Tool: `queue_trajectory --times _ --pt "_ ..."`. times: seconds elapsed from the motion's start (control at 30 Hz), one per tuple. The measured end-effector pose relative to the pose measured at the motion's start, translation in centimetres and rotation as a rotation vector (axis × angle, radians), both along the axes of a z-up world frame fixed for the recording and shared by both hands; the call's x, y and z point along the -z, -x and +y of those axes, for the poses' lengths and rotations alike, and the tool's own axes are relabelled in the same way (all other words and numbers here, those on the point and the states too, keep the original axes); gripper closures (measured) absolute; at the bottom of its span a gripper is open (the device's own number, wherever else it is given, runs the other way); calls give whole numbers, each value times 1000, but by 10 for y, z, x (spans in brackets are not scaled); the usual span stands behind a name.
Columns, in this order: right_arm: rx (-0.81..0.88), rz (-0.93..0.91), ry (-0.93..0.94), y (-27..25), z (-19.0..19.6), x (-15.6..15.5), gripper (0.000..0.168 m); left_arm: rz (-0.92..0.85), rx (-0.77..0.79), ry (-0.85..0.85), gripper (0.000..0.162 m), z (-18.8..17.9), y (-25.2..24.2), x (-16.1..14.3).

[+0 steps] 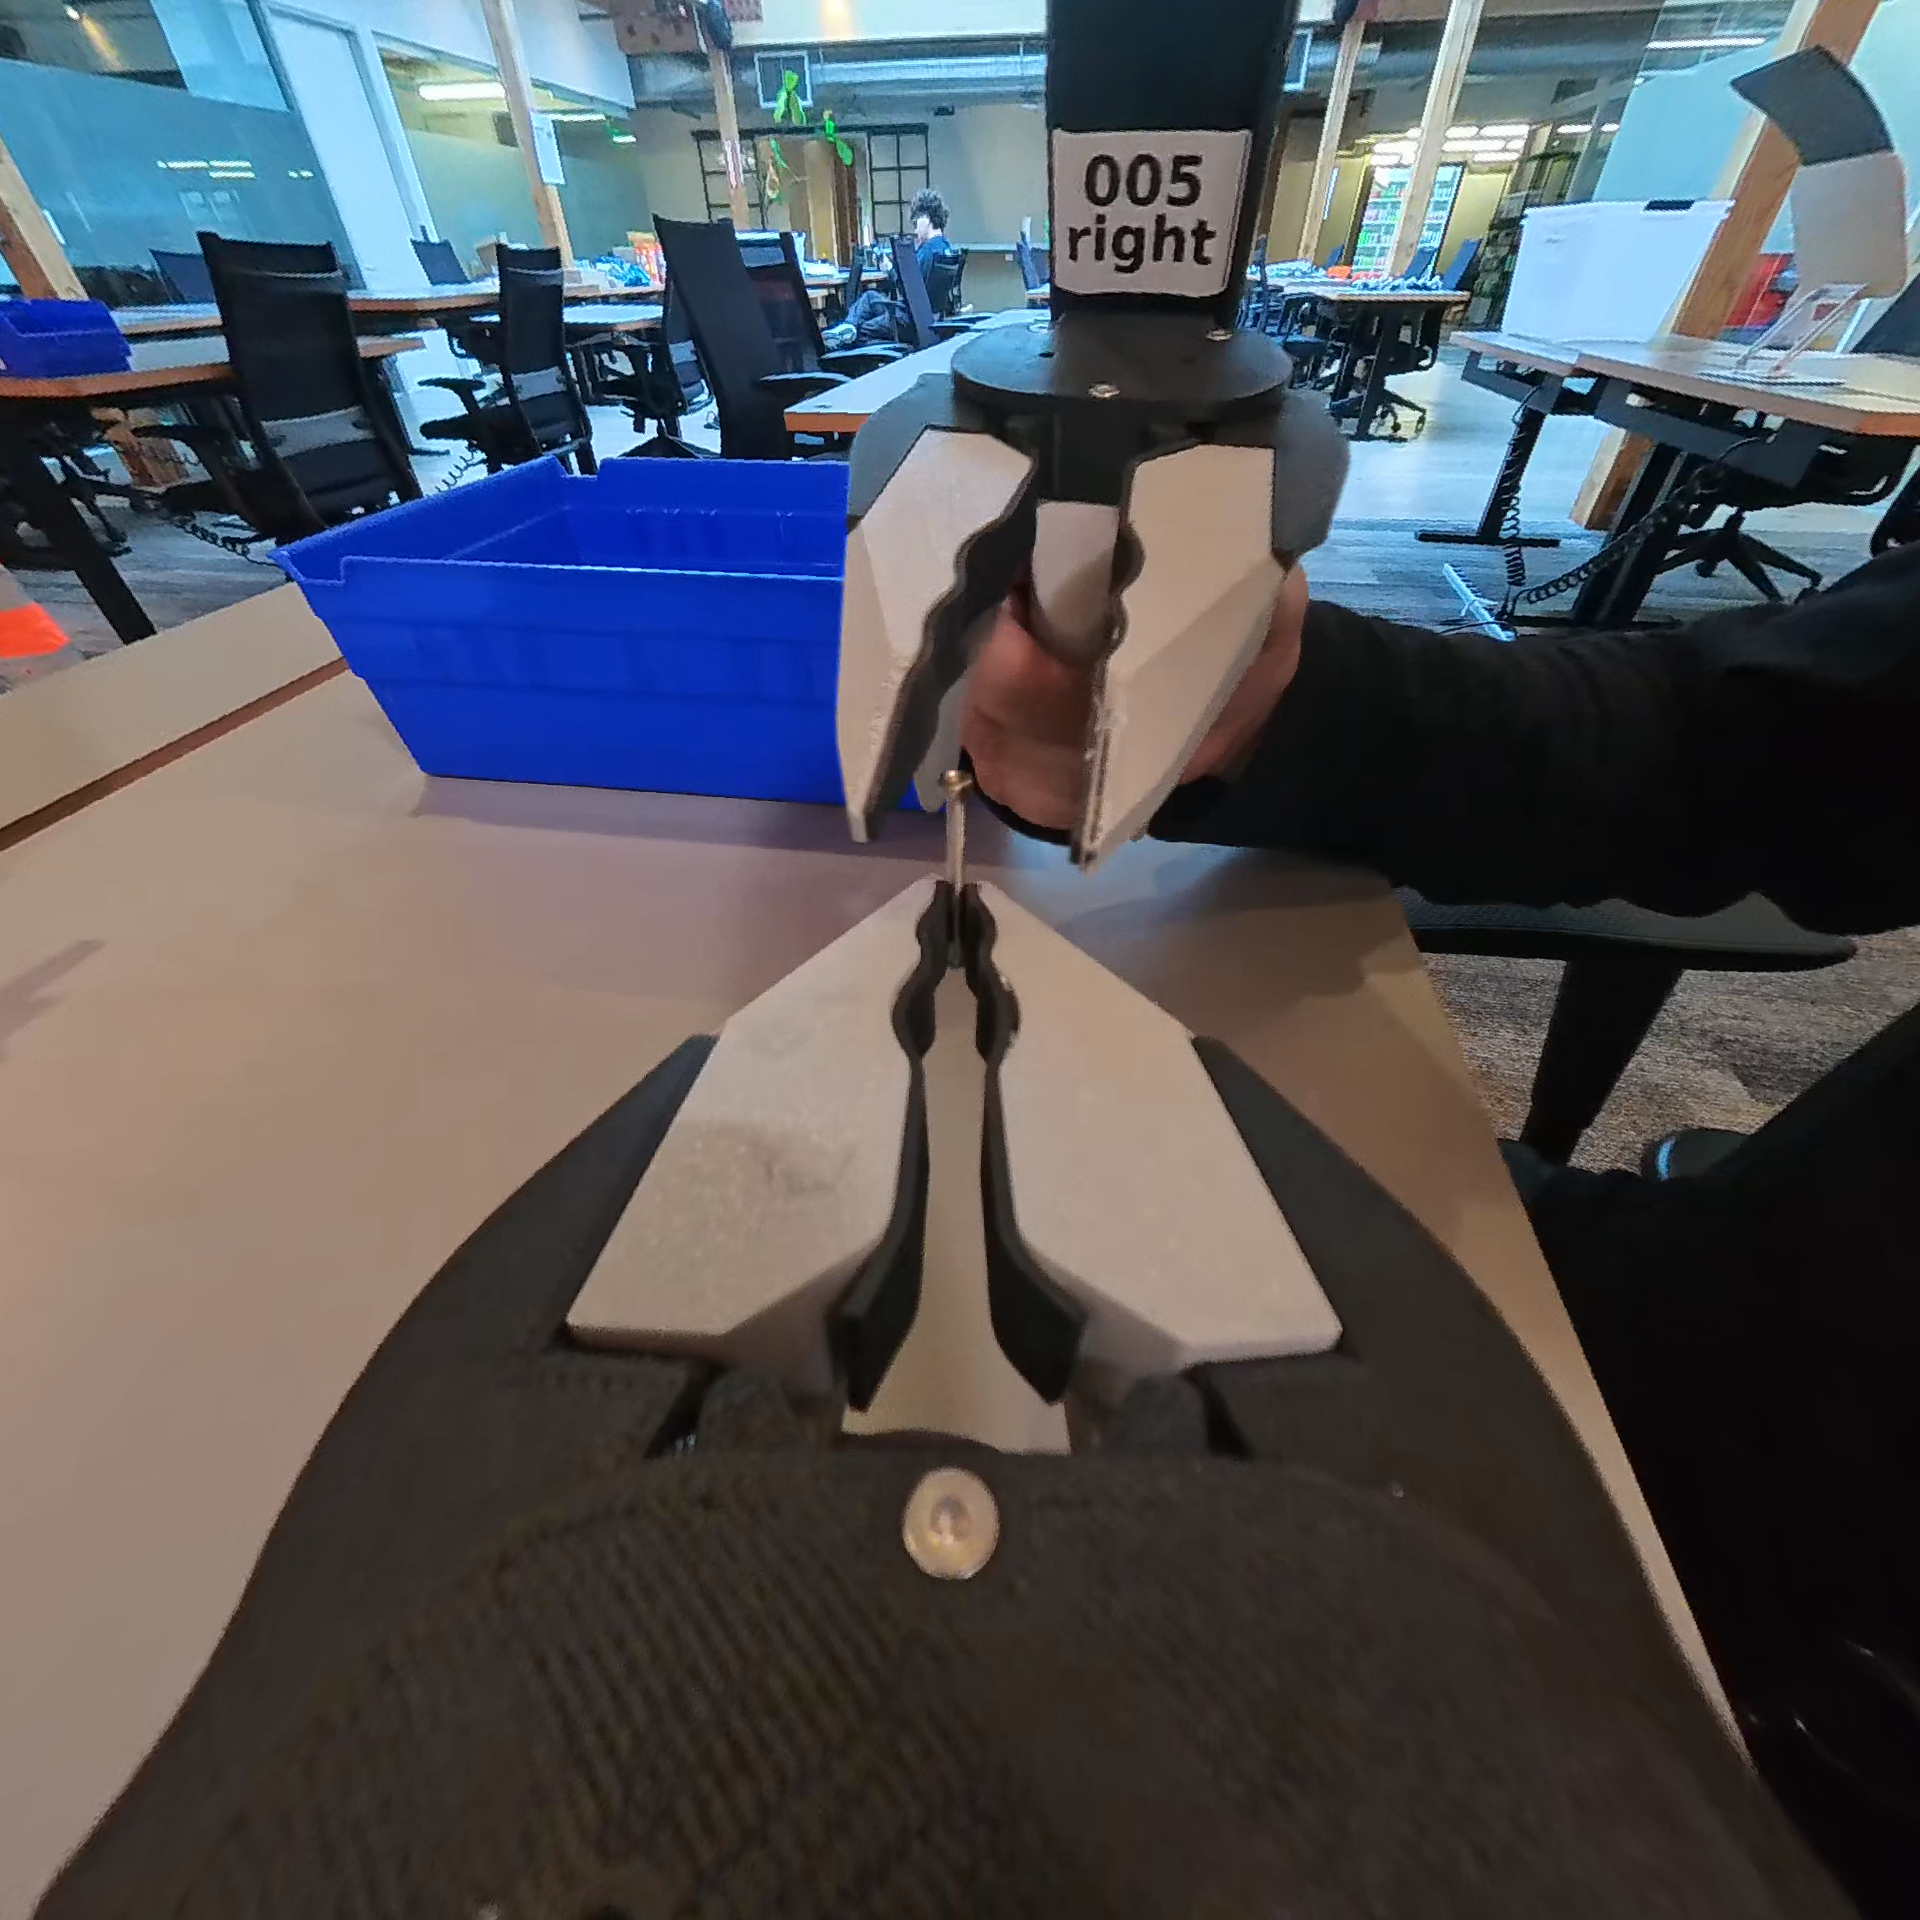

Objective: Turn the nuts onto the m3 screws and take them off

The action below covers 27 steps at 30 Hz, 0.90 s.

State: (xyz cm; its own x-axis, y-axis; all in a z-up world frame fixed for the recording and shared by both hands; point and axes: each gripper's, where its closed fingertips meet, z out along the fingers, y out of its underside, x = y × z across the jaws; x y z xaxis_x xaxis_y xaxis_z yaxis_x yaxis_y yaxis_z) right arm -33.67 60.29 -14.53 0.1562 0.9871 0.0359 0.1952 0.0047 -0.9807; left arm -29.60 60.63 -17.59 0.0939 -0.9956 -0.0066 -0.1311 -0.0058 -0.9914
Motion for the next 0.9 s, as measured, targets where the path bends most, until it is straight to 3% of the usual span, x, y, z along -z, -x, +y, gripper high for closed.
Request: queue_trajectory --times 0.6,0.9 --pt "16 8 10 -7 -2 2 154 -11 6 7 162 -1 0 -3" --pt "97 -33 -13 -8 12 8 167 28 -36 2 162 6 1 4"
